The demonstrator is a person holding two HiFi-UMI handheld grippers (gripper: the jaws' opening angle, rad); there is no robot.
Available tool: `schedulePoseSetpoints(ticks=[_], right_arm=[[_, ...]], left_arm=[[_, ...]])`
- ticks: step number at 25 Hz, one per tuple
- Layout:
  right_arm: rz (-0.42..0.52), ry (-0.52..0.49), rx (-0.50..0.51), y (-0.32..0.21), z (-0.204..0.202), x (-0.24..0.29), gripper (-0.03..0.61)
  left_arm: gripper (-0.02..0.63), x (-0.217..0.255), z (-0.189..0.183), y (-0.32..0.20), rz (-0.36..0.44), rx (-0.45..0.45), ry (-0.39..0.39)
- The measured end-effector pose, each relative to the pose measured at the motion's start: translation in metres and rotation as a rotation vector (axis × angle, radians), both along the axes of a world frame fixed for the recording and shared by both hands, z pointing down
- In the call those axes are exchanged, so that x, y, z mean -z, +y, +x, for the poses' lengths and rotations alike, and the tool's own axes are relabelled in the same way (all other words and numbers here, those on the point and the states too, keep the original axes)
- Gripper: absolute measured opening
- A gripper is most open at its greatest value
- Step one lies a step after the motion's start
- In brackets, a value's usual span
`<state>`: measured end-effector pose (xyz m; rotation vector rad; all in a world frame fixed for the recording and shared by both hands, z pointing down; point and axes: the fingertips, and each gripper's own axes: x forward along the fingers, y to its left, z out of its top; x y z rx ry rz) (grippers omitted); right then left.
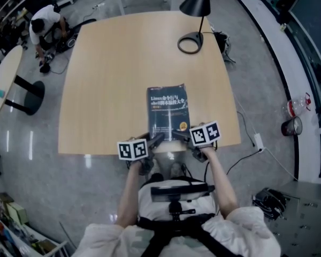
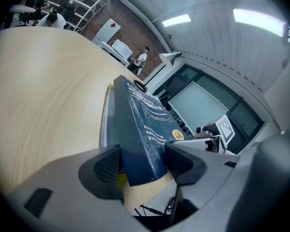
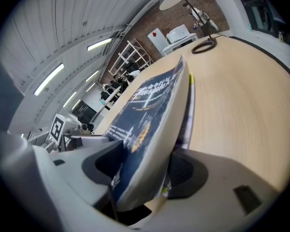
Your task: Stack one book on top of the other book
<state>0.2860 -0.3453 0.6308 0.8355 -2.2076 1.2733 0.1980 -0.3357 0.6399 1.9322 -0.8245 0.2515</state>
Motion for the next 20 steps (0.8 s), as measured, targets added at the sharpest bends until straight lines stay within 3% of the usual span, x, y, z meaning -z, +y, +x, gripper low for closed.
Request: schedulePoseSetpoints(ticks=[11, 18, 20], right_arm=[[0.041, 0.103, -0.100, 0.001, 0.005, -0.004, 0.311], [0.142, 0.229, -0.166, 0.001, 0.023, -0.001, 0.327], [0.184, 0.218, -0.189, -0.005, 0.029, 0.014, 0.327]], left_arm=[[0.261, -0.002, -0.004, 0.001, 0.006, 0.007, -0.015], [0.261, -0.002, -0.002, 0.000, 0.013, 0.011, -0.017], [0.261, -0.002, -0.002, 0.000, 0.012, 0.013, -0.013]])
